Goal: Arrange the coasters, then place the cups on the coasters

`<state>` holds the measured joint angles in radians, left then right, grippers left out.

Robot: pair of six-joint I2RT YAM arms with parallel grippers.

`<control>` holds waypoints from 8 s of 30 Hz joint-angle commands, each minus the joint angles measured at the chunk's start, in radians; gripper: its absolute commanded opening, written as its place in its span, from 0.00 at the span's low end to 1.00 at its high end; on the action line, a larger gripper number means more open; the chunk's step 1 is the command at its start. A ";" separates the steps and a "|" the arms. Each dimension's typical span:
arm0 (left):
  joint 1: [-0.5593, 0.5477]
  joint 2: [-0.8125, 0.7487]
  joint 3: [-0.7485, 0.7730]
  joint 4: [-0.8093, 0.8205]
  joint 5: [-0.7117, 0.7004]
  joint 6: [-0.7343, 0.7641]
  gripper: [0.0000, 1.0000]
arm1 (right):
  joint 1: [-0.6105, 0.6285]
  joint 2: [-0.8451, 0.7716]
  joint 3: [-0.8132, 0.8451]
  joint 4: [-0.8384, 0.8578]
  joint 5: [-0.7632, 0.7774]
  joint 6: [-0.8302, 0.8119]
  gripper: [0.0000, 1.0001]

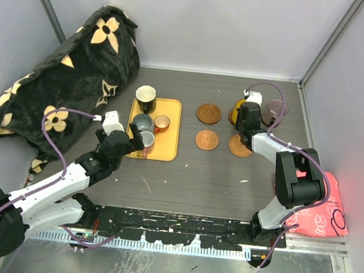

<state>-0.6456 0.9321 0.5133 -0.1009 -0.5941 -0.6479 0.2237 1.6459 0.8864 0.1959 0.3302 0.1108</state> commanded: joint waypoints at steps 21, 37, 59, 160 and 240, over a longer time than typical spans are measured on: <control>0.006 0.008 0.010 0.066 0.000 -0.015 0.98 | -0.009 0.032 0.057 0.130 0.019 -0.012 0.01; 0.006 0.006 0.010 0.064 0.001 -0.015 0.98 | -0.012 0.050 0.081 0.078 0.040 0.006 0.19; 0.007 0.011 0.011 0.066 0.004 -0.016 0.98 | -0.016 0.046 0.075 0.060 0.041 0.026 0.40; 0.121 -0.144 -0.059 -0.085 -0.134 -0.217 0.98 | 0.931 0.229 0.339 -0.150 0.208 0.308 0.38; 0.121 -0.114 -0.062 -0.062 -0.085 -0.222 0.98 | 0.480 -0.575 -0.256 -0.149 0.368 0.218 0.01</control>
<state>-0.5285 0.8082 0.4255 -0.2134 -0.6762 -0.8749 0.7658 1.1515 0.6556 -0.0357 0.6708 0.3412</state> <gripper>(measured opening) 0.982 0.240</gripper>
